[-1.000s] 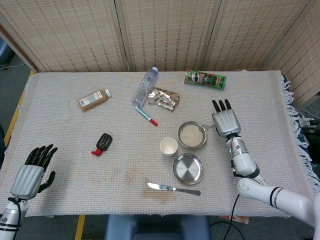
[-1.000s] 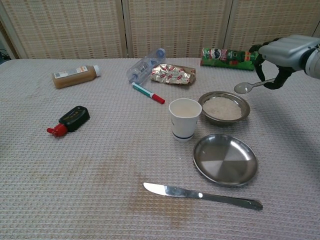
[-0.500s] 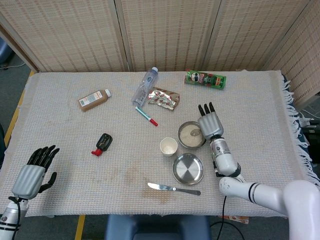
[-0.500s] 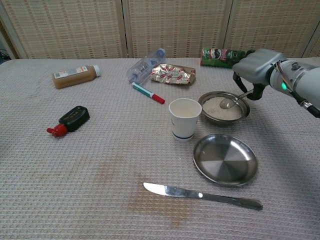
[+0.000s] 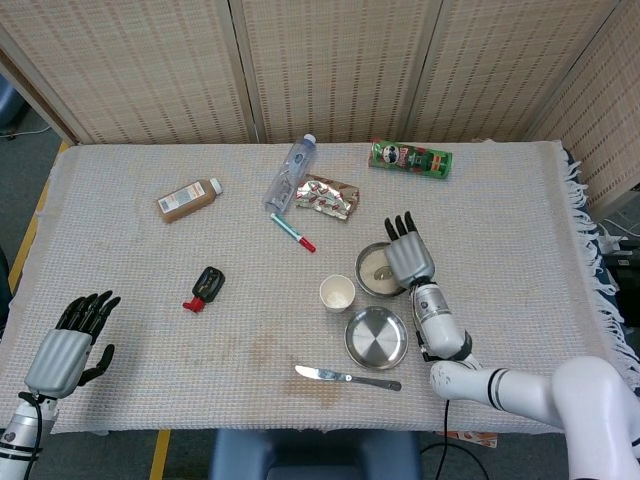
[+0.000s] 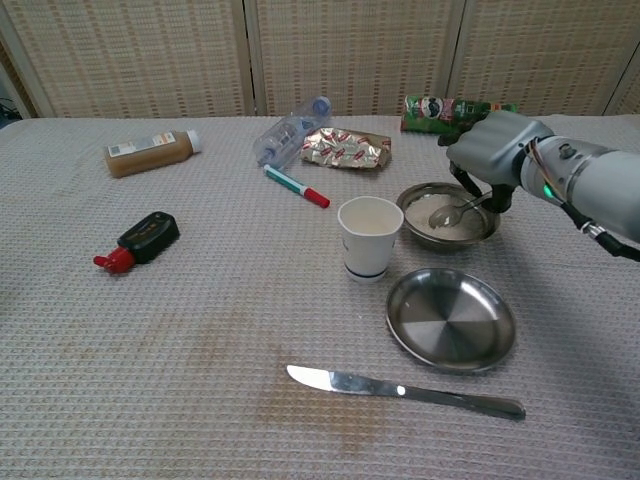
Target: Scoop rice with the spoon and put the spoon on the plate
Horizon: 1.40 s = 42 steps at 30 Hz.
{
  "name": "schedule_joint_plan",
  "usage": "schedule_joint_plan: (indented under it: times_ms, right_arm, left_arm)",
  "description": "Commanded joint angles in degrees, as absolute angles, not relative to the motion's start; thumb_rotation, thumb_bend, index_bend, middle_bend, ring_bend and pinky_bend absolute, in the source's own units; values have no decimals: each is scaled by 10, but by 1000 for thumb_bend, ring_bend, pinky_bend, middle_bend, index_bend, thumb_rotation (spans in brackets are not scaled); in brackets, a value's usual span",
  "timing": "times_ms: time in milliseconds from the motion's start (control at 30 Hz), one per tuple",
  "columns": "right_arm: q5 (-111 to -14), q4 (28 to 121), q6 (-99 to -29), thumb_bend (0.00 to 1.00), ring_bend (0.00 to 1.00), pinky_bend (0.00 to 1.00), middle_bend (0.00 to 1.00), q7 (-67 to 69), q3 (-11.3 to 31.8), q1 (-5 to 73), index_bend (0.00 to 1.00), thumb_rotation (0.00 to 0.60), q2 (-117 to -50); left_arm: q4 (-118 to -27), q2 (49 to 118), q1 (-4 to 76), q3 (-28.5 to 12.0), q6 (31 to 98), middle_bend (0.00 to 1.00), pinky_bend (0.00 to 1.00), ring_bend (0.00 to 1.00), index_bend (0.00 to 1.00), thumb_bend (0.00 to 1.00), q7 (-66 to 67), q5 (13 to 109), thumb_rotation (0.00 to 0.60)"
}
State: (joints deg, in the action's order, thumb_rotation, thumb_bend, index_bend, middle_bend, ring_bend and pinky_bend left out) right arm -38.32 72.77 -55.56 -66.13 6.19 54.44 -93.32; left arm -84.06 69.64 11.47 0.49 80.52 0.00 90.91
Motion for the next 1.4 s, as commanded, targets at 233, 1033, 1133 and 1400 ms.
schedule_joint_plan:
  times_ms: [233, 1033, 1133, 1400]
  right_arm:
    - [-385, 743, -562, 327, 0, 0, 0, -664, 55, 553, 594, 600, -940]
    - [-354, 794, -532, 327, 0, 0, 0, -549, 71, 540, 599, 600, -876]
    - [-362, 802, -531, 327, 0, 0, 0, -531, 73, 538, 600, 600, -865]
    - [-355, 840, -534, 326, 0, 0, 0, -503, 90, 544, 600, 600, -839]
  left_arm:
    - [-841, 696, 114, 5, 807, 0, 83, 0, 0, 491, -1, 908, 600]
    - [-841, 699, 114, 5, 807, 0, 83, 0, 0, 491, 8, 909, 600]
    - [-842, 701, 115, 6, 804, 0, 83, 0, 0, 491, 13, 908, 600]
    - [-845, 703, 115, 5, 803, 0, 83, 0, 0, 490, 20, 905, 600]
